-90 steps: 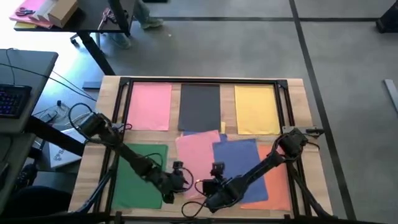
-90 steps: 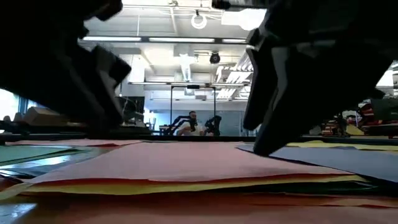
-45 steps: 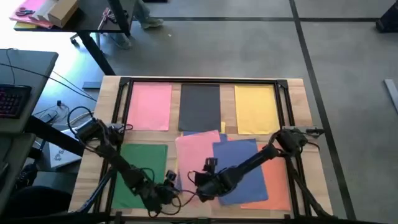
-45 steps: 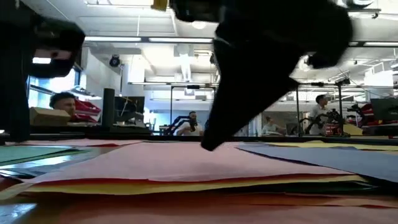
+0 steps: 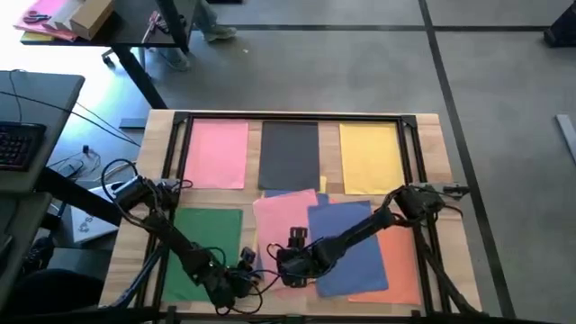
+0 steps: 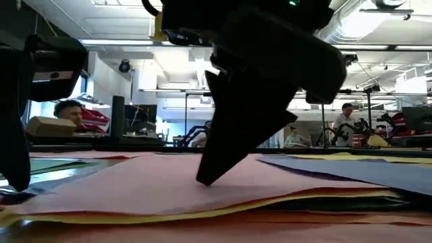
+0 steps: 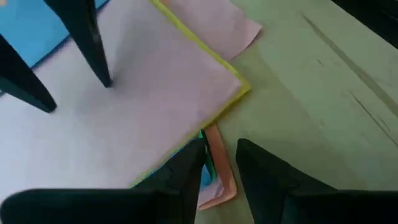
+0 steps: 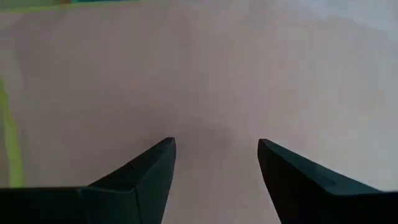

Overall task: Organize paper
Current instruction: Stack the pink color paper on top of the other pink color paper

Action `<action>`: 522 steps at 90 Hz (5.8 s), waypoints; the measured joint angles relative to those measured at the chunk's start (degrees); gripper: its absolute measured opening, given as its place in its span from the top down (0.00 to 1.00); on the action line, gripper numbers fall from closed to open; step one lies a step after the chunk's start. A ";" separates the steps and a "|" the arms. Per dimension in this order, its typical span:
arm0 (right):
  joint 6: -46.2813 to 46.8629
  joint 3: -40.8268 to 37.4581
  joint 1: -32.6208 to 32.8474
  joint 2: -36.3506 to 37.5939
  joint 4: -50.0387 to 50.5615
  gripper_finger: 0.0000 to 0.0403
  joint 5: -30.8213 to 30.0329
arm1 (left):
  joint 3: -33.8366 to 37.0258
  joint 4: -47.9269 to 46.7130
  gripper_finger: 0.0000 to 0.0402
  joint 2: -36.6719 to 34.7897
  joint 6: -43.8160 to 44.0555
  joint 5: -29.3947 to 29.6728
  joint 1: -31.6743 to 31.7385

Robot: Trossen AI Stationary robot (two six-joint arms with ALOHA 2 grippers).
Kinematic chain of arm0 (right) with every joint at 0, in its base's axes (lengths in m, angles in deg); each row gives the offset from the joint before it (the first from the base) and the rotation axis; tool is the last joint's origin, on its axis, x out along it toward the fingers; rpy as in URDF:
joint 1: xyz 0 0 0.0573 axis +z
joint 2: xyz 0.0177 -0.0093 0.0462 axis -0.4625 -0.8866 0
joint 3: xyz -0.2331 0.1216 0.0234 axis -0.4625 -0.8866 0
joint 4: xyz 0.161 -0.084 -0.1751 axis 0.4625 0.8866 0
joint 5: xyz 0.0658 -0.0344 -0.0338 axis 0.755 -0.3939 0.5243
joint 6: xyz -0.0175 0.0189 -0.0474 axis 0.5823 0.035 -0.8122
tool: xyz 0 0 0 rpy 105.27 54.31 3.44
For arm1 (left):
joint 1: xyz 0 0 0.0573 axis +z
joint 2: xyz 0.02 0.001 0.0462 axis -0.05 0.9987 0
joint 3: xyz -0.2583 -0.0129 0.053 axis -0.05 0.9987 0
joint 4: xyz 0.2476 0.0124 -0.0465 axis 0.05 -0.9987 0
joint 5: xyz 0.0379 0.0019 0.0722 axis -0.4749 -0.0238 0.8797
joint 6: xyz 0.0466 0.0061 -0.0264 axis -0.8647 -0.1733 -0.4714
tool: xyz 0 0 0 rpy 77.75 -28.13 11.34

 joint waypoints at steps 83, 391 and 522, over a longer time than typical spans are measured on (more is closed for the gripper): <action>4.15 -5.00 -0.23 2.26 -5.29 0.46 1.87 | -2.02 0.48 0.57 1.79 -12.66 2.49 1.36; 4.15 -7.63 -1.12 3.16 -6.88 0.46 -2.17 | -9.38 -12.89 0.64 3.19 -16.03 4.46 0.90; 5.20 -7.61 -1.34 3.07 -7.21 0.46 -1.48 | -10.49 -9.50 0.62 2.33 -18.84 28.54 -2.44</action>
